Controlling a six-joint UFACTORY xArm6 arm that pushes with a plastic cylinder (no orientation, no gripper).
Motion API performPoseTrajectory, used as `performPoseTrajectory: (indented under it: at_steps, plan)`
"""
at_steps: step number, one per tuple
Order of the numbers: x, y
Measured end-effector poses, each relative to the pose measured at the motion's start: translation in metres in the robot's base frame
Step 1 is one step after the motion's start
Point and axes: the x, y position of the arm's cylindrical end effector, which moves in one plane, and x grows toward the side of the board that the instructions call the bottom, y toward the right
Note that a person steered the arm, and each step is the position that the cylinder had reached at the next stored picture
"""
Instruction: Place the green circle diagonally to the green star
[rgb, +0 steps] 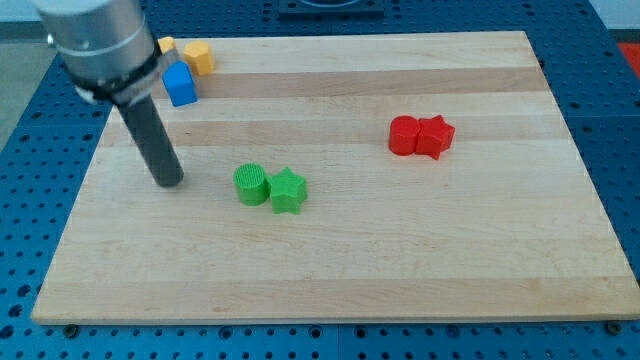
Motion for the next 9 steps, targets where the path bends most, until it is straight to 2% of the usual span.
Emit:
performPoseTrajectory:
  at_steps: [1, 2, 3, 6, 9]
  plan:
    - [0.037, 0.034]
    - [0.041, 0.079]
    - [0.033, 0.091]
    - [-0.026, 0.09]
    - [-0.104, 0.09]
